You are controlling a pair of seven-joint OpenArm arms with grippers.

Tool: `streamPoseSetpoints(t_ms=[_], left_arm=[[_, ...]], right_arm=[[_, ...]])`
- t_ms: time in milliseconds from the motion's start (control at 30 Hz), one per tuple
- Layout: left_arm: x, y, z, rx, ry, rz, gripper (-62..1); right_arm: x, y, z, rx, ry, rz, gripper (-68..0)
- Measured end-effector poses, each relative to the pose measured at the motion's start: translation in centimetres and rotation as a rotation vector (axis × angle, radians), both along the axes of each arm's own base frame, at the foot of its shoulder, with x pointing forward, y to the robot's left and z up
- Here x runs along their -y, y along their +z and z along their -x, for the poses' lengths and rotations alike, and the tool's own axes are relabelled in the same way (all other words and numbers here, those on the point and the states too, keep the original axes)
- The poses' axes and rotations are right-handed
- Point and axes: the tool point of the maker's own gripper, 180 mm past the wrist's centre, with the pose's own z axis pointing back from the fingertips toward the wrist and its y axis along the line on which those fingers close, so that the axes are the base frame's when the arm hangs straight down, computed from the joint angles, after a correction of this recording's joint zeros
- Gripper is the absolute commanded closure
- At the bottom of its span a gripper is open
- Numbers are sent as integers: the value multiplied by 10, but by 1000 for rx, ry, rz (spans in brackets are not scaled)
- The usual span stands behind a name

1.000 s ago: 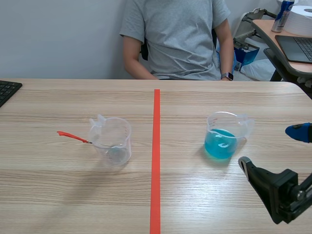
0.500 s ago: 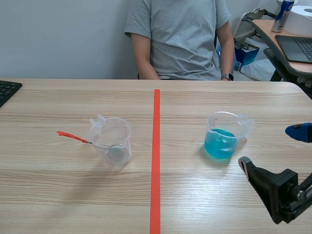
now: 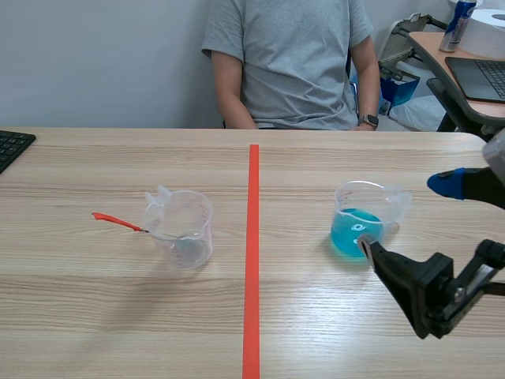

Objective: Do the redox reaction experiment.
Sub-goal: 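Lift the metal plate out of the left beaker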

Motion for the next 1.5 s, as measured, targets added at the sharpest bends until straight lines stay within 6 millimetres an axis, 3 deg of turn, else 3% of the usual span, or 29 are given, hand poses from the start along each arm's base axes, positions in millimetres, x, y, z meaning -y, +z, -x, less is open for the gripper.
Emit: streamPoseSetpoints(t_ms=[267, 533, 900, 1100, 1500], left_arm=[[0, 0, 0, 1, 0, 1, -623], [0, 0, 0, 1, 0, 1, -623], [0, 0, -1, 3, 0, 1, -623], [0, 0, -1, 3, 0, 1, -623], [0, 0, -1, 3, 0, 1, -623]], right_arm=[[-57, 5, 0, 73, 181, 8, -679], [-120, 8, 16, 122, 381, 2, -679], [-188, 25, 24, 258, 497, -6, -679], [-213, 6, 16, 256, 501, 7, -679], [-248, -17, -22, 259, 452, 25, -679]])
